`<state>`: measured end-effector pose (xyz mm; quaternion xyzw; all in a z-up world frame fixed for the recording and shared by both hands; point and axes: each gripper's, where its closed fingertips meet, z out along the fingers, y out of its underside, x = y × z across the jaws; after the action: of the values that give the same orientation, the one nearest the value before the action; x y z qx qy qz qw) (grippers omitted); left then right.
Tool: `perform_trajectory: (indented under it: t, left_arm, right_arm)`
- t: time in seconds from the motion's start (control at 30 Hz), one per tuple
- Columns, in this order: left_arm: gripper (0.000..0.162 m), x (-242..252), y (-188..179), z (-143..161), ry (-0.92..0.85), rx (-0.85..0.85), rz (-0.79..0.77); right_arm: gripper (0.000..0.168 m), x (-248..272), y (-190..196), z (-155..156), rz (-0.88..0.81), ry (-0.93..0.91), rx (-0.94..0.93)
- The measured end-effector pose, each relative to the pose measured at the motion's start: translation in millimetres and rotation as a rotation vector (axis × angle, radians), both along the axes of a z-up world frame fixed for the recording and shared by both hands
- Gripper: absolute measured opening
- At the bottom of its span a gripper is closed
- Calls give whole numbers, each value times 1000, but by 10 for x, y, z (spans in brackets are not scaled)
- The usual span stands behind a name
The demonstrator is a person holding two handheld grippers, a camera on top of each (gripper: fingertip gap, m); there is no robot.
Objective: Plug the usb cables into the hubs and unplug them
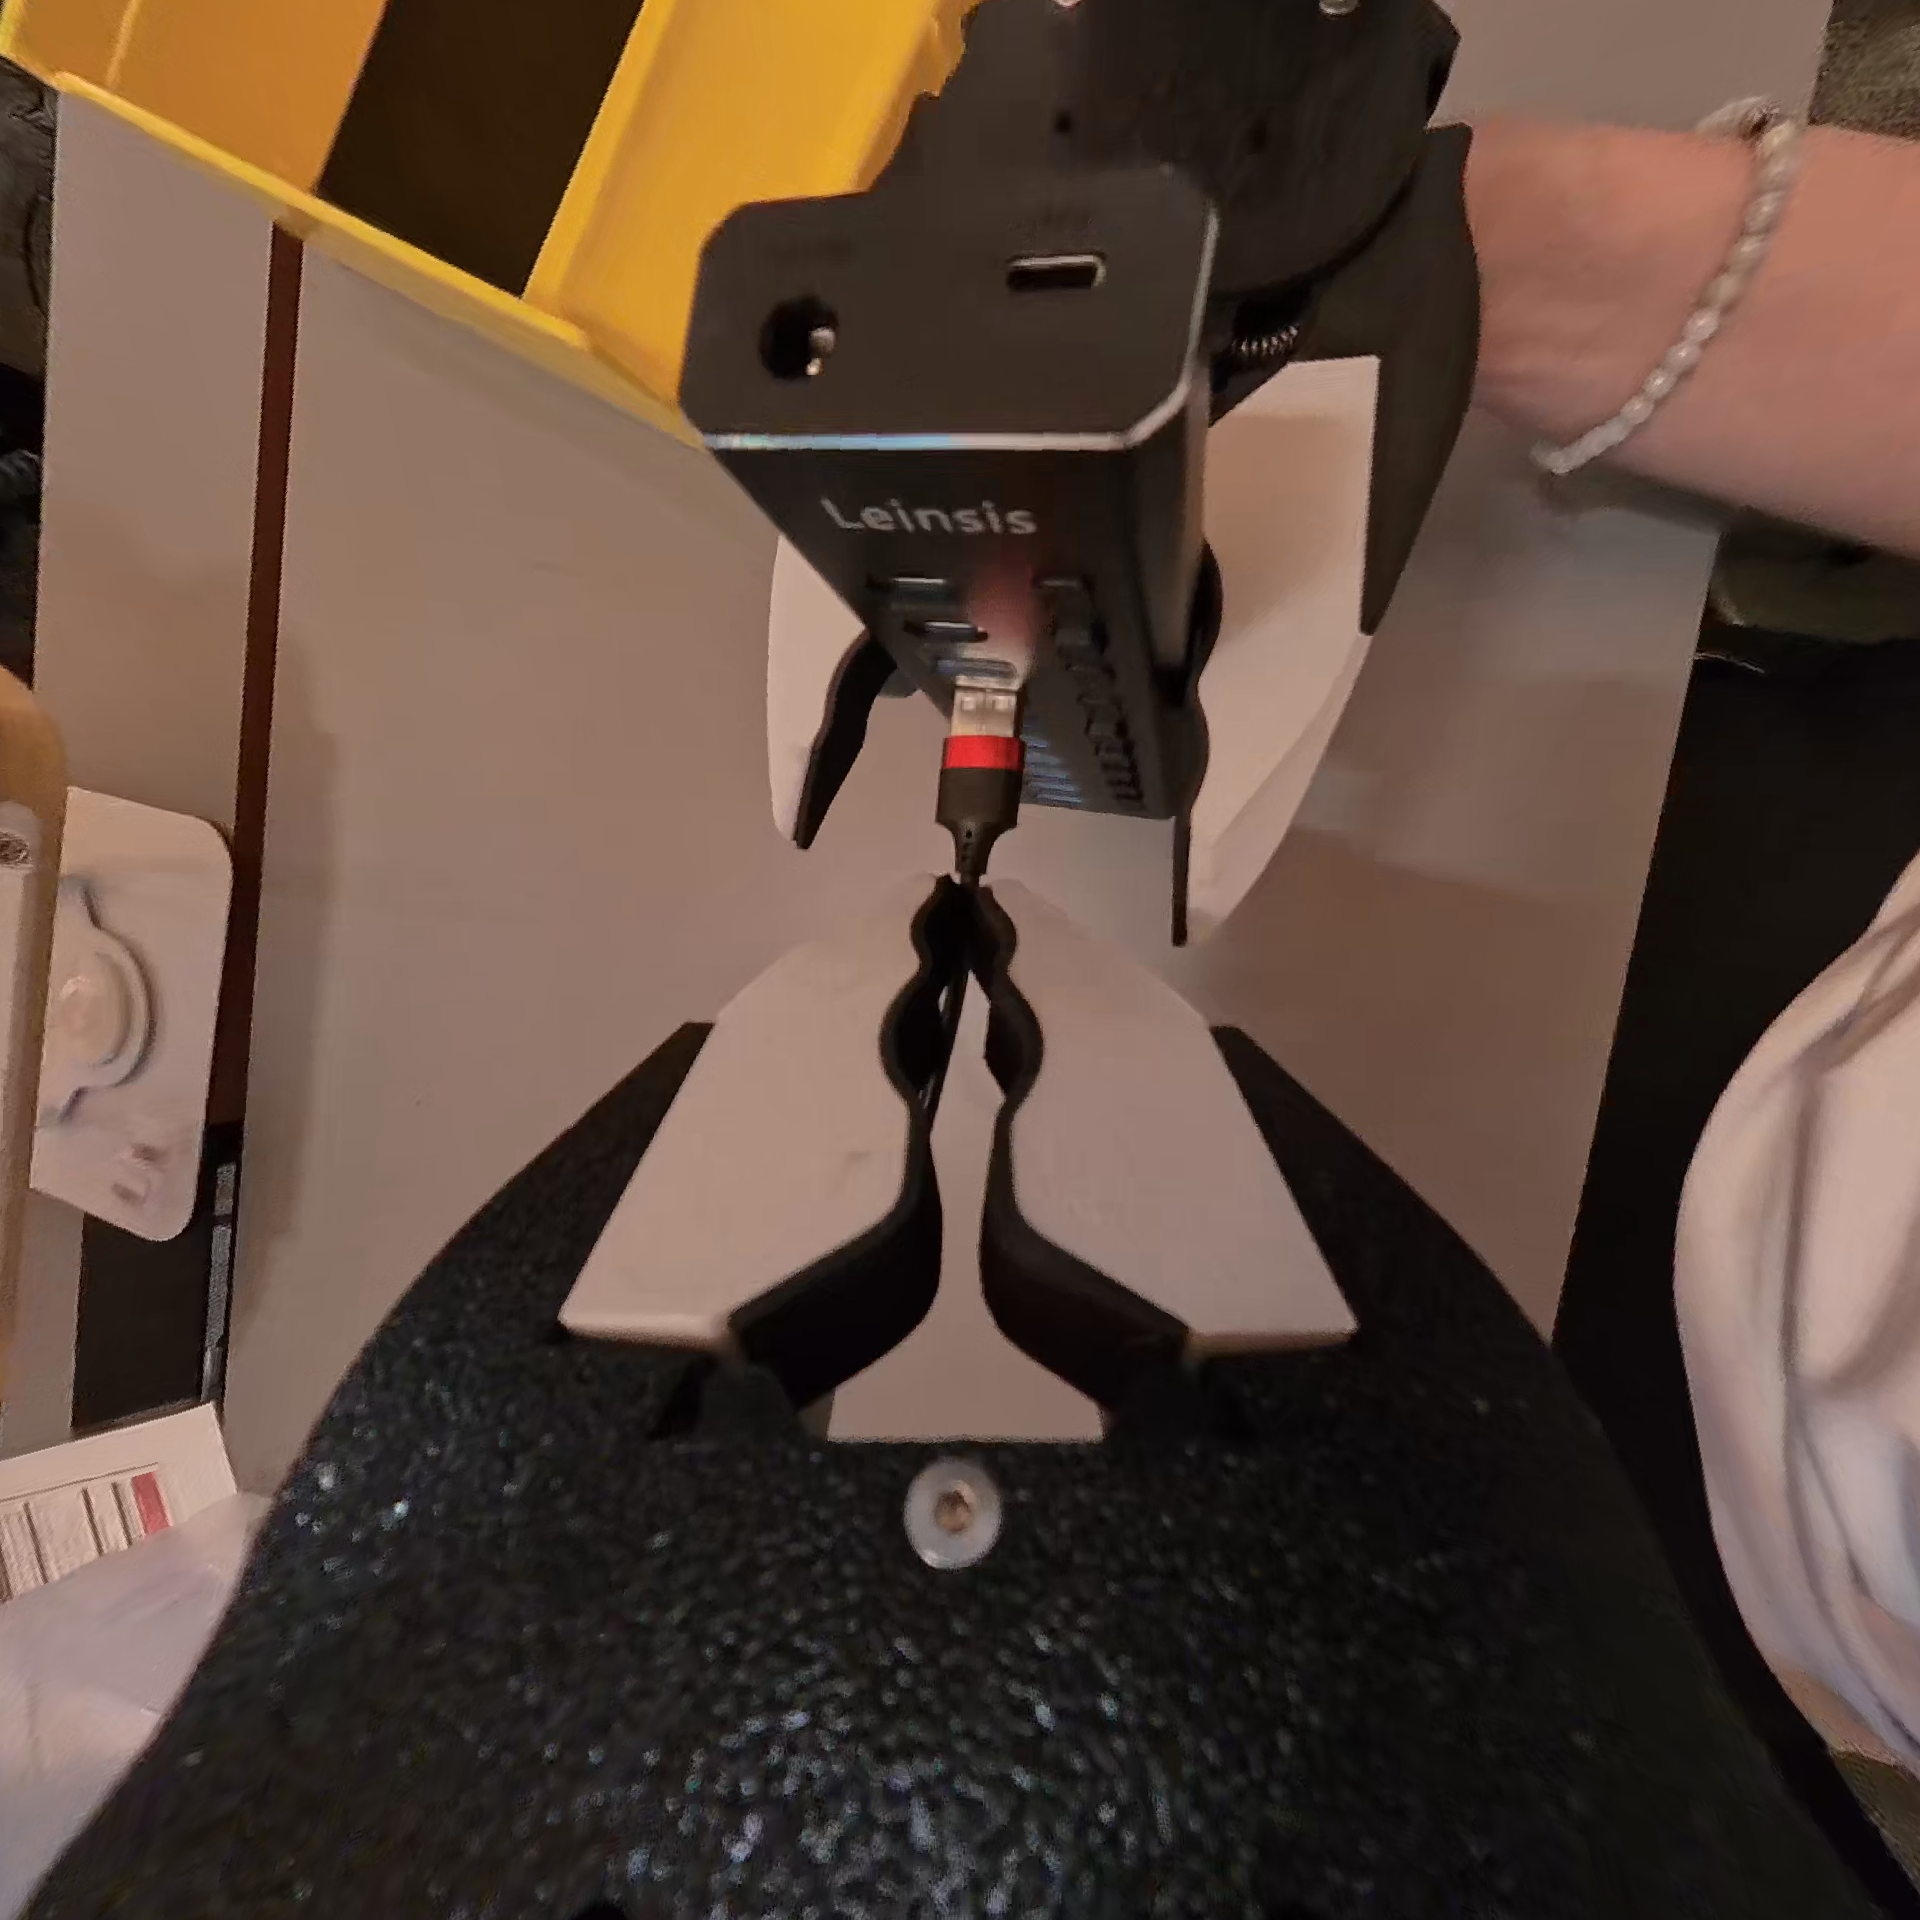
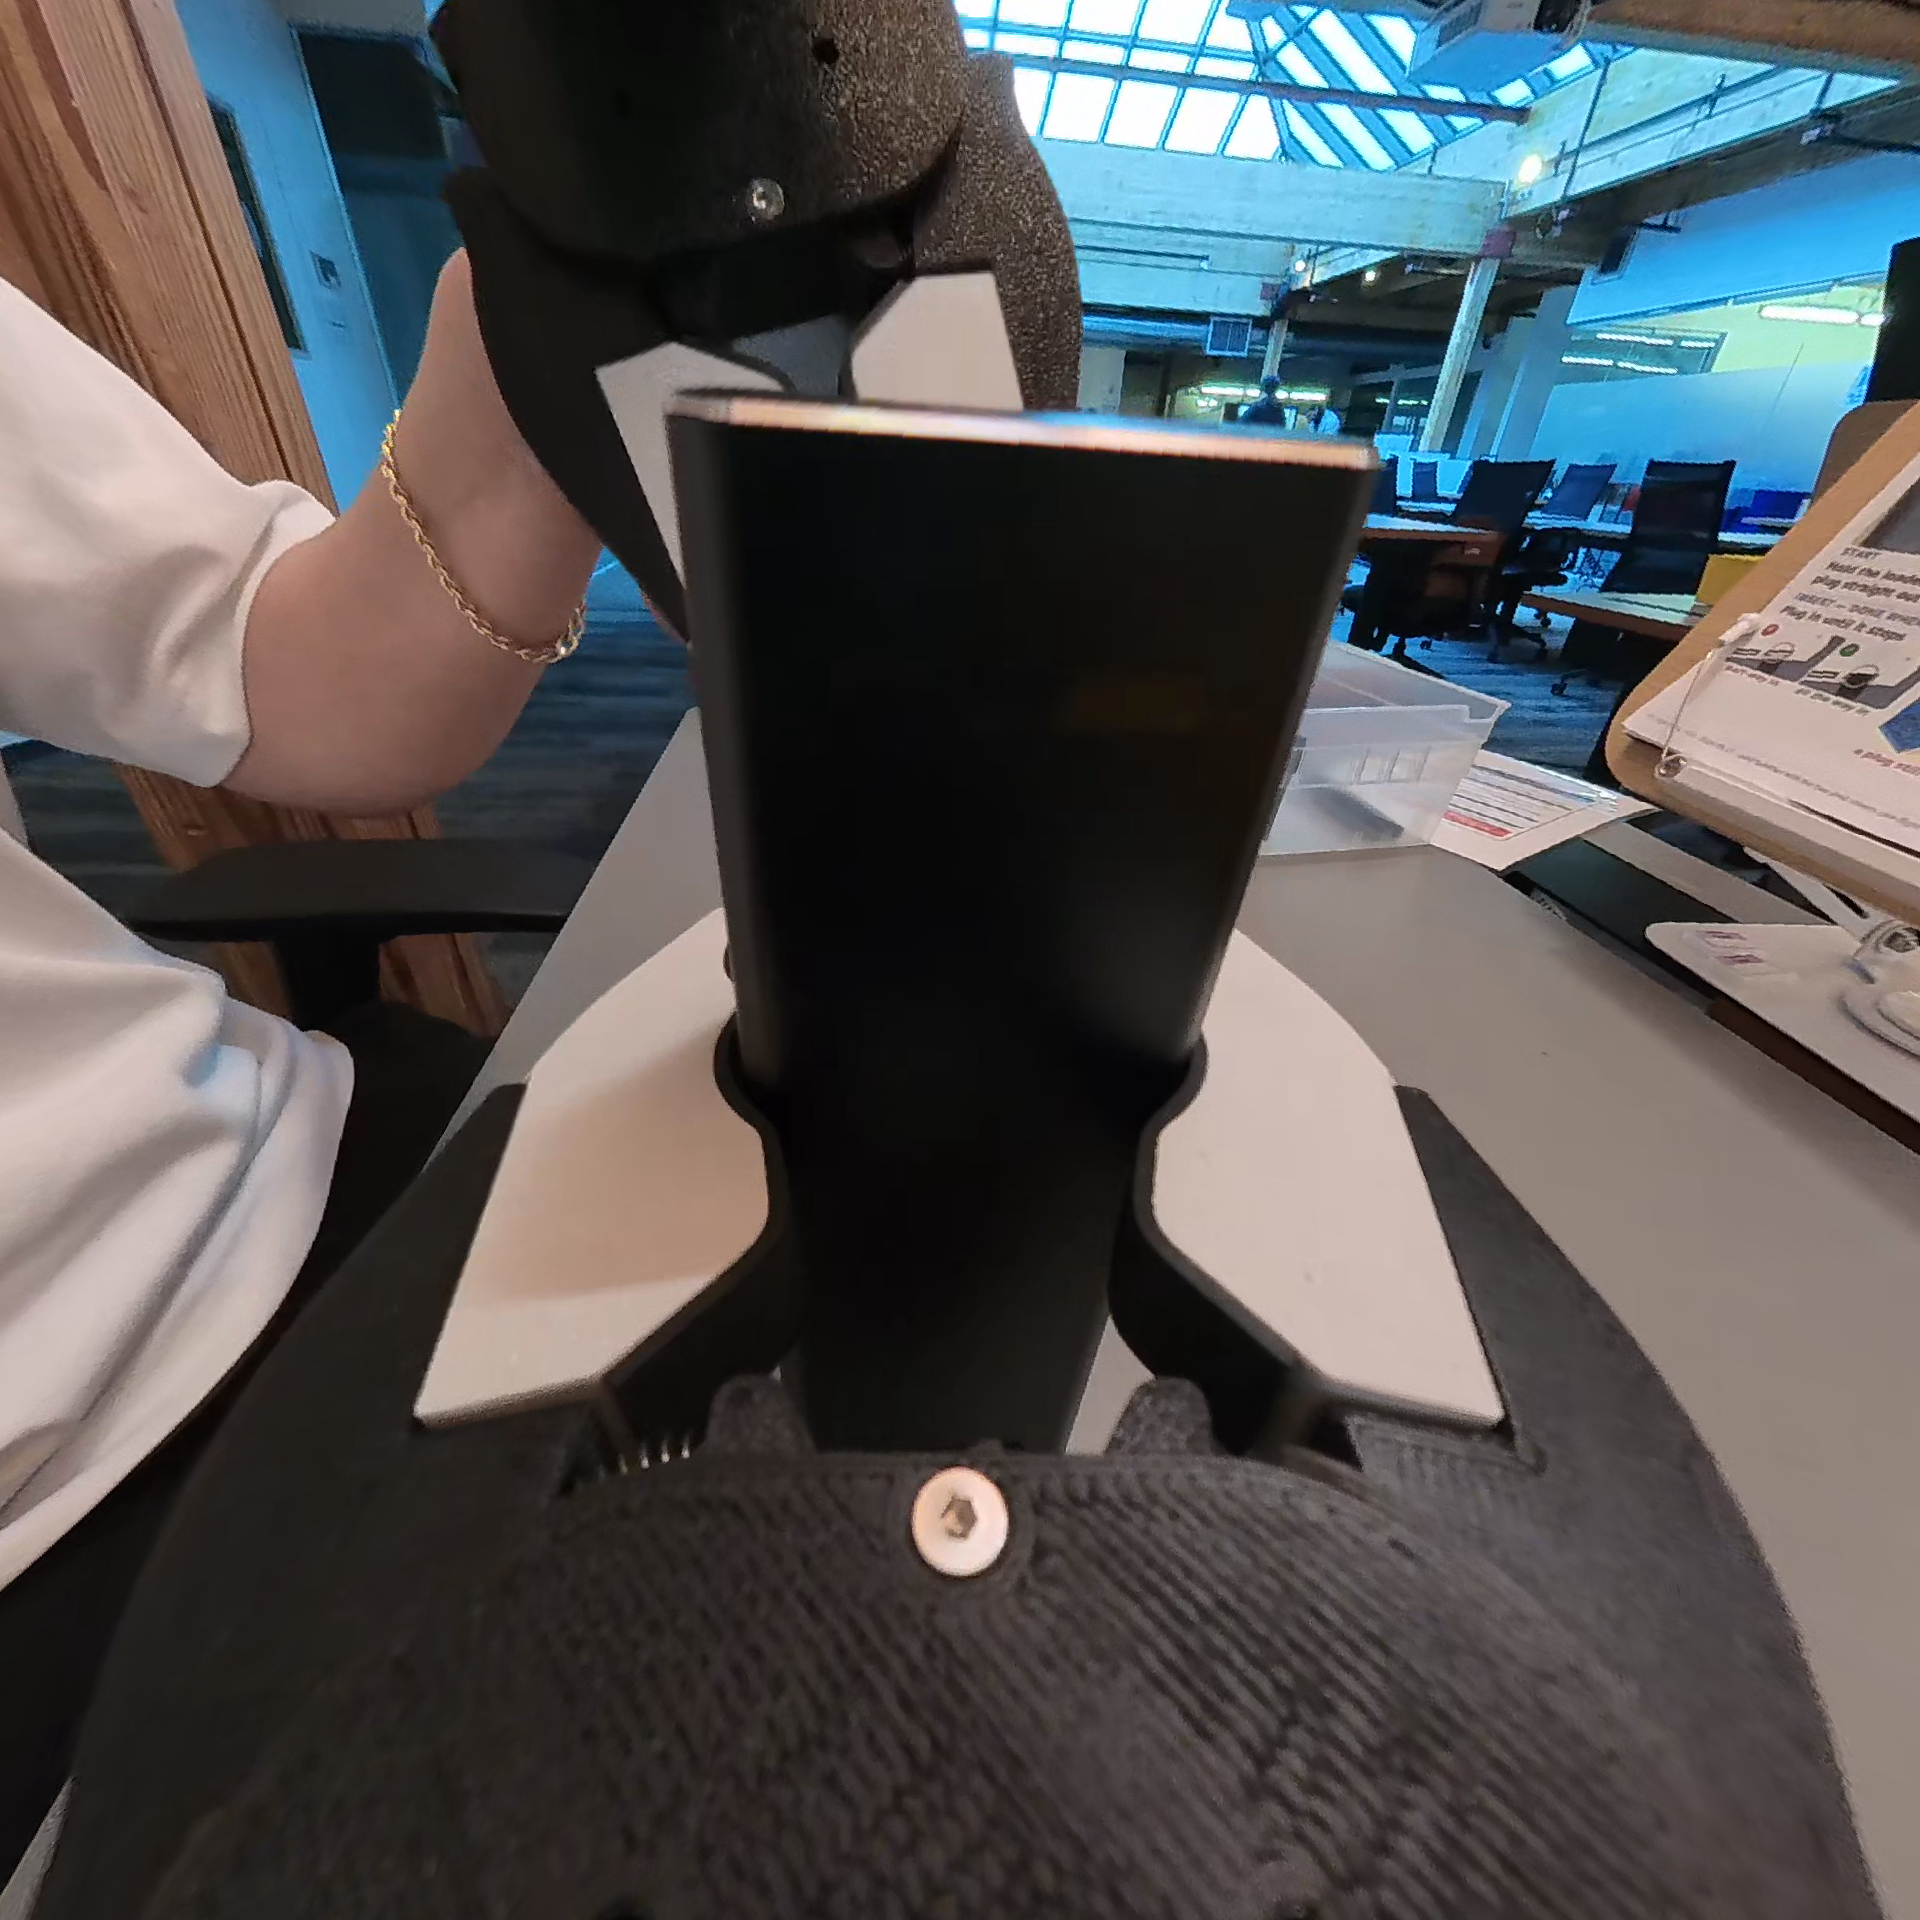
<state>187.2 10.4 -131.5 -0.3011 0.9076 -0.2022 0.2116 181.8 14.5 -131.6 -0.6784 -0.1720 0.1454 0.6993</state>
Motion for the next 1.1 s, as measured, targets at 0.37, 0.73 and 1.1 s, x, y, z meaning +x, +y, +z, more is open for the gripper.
perform_trajectory:
  t: [0.37,0.73,1.1]
  left_arm:
    - [2,71,-54,108,-76,-219,3]
    - [2,62,-112,174,-209,-708,-92]
    - [3,97,-165,181,-301,-806,-157]
  right_arm:
    - [74,21,-32,77,9,58,43]
    - [74,-19,-90,241,54,110,136]
    - [74,16,-132,240,43,96,140]
